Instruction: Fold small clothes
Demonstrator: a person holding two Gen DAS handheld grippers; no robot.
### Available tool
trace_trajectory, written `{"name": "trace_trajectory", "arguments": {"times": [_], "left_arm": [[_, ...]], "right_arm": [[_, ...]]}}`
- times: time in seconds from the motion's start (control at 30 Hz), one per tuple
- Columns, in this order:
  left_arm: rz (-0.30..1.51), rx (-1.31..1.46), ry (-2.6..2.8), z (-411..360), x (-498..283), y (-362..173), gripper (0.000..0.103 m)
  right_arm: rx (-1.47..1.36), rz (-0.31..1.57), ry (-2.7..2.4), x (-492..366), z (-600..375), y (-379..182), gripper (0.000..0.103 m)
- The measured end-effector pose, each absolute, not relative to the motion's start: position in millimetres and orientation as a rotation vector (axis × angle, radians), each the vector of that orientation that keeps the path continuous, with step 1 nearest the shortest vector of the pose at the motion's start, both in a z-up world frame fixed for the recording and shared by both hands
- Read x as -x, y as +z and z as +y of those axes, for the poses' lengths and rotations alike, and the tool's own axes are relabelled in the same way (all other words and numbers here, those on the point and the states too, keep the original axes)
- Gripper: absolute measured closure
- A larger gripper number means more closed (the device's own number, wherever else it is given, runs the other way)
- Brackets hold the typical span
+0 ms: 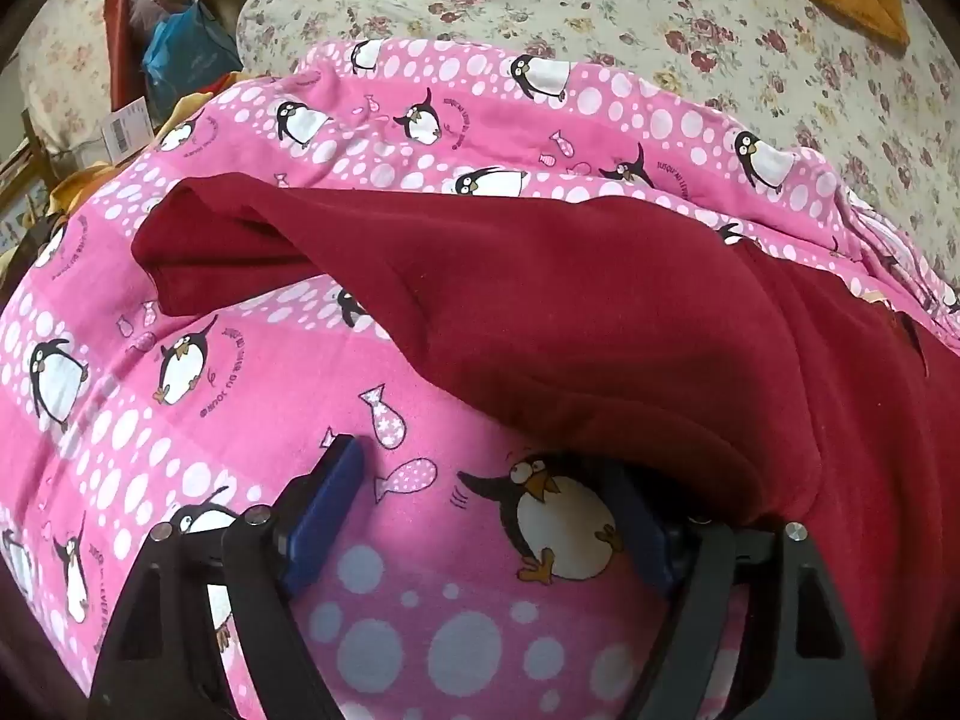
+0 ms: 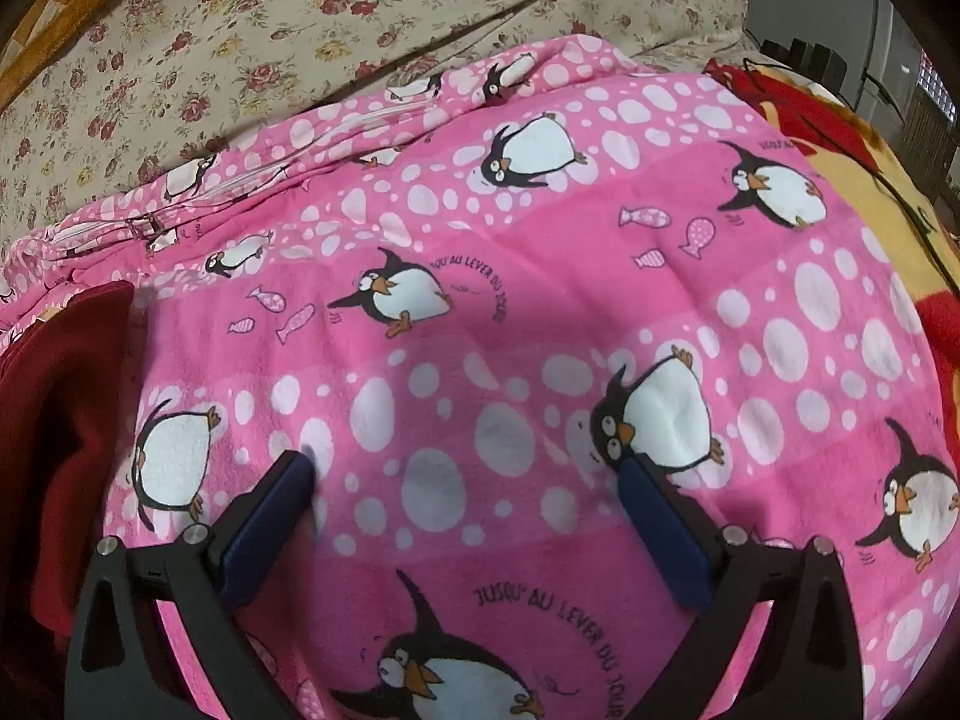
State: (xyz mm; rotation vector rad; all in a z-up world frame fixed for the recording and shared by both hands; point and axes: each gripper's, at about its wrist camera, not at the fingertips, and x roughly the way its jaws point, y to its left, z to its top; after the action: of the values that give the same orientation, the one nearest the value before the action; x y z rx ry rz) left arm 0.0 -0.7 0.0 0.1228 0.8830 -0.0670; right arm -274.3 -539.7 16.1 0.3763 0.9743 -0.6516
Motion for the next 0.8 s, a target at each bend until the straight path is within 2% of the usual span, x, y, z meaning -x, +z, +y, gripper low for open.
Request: {"name": "trace_trajectory", "arguments": {"times": [0.8], "left_arm": [[0.882, -0.106, -0.074, 0.2, 0.0, 0.2, 0.041]], "right_arm": [[-0.376, 0.973, -0.653, 269.5, -533.8, 14.8, 0.0]]}}
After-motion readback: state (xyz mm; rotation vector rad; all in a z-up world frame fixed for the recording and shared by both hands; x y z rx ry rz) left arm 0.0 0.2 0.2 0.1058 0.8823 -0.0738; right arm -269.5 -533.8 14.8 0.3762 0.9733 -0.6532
